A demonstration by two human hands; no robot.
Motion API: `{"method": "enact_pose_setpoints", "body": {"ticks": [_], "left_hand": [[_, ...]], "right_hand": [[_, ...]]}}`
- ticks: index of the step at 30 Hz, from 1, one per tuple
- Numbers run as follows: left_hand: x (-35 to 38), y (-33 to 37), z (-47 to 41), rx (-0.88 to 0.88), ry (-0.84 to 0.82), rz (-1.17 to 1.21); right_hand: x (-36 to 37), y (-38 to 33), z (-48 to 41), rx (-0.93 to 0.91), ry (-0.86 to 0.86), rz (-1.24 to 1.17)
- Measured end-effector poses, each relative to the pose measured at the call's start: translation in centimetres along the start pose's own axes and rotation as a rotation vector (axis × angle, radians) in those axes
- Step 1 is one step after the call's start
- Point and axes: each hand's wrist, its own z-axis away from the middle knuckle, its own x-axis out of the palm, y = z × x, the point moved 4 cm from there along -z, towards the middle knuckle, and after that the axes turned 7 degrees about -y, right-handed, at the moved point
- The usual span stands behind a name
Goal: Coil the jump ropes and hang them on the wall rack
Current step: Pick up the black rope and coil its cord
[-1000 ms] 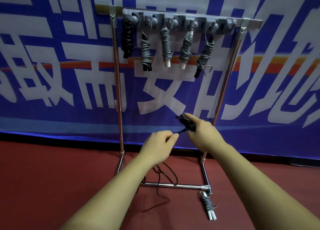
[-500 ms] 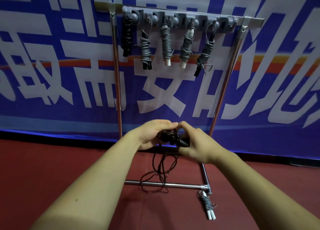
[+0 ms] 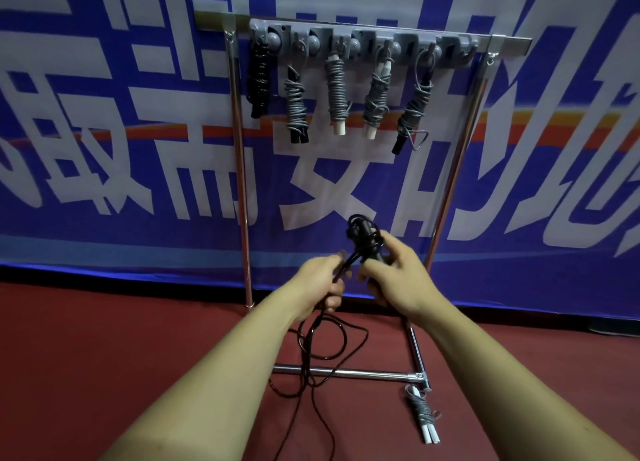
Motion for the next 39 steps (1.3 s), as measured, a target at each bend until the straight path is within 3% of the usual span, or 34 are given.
{"method": "enact_pose_setpoints", "body": {"ticks": [4, 9, 12, 14, 19, 25, 29, 34, 39], "left_hand": [[1.2, -0.7, 0.6, 0.035, -0.037, -0.178], [1.4, 1.1, 1.2, 0.161, 0.061, -1.143], [1.9, 3.4, 1.5, 0.250, 0.108, -1.496], [2.1, 4.4, 1.6, 0.284, 0.089, -1.594], [0.0, 4.5, 1.2, 0.306, -0.053, -1.314], [-1.9, 2.0, -0.8, 0.283, -0.108, -0.863], [-2.8, -0.2, -2.0, 0.259, -0.096, -0.764], [-1.6, -2.7, -2.2, 0.175, -0.154, -0.660], [-1.7, -7.5, -2.3, 0.107, -0.063, -0.303]], "right_hand": [[-1.3, 0.0, -1.4, 0.066, 0.079, 0.339], [-0.1, 1.9, -1.9, 0.174, -0.054, 1.021], [0.8, 2.5, -1.8, 0.173, -0.169, 1.325], [1.0, 2.7, -1.6, 0.125, -0.256, 1.420], [0.1, 1.7, -0.4, -0.049, -0.435, 1.214], [-1.0, 0.6, 1.4, -0.040, -0.537, 0.620], [-1.9, -0.1, 2.1, 0.030, -0.459, 0.261], [-1.2, -1.5, 2.1, -0.047, -0.460, 0.228], [-1.9, -1.5, 1.3, 0.037, -0.273, 0.054]]}}
